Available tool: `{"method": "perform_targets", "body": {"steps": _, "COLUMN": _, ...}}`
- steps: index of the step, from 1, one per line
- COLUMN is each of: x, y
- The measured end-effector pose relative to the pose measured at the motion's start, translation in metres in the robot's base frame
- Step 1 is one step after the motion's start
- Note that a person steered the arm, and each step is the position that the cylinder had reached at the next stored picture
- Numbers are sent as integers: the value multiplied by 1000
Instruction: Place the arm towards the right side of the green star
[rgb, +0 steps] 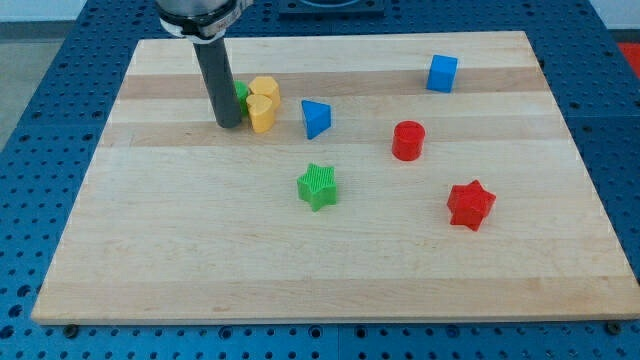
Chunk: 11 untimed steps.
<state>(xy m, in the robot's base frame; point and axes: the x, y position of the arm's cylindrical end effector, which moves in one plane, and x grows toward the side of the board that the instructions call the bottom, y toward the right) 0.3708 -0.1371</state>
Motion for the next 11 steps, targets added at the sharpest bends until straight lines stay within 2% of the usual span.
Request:
{"method": "perform_targets", "body": {"steps": 1, "x": 76, "y": 6}}
{"method": "perform_targets", "body": {"steps": 2, "x": 128, "y": 26}}
{"method": "perform_targets", "body": {"steps": 3, "x": 133, "y": 40}}
{"method": "perform_targets", "body": {"steps": 4, "x": 167, "y": 63}}
{"method": "perform_targets", "body": {"steps": 5, "x": 217, "y": 116}}
{"method": "perform_targets", "body": {"steps": 6, "x": 201, "y": 178}}
{"method": "perform_targets", "body": {"steps": 7, "x": 189, "y": 184}}
{"method": "perform_targets", "body": {"steps": 8, "x": 182, "y": 178}}
{"method": "perform_targets", "body": {"steps": 11, "x": 106, "y": 135}}
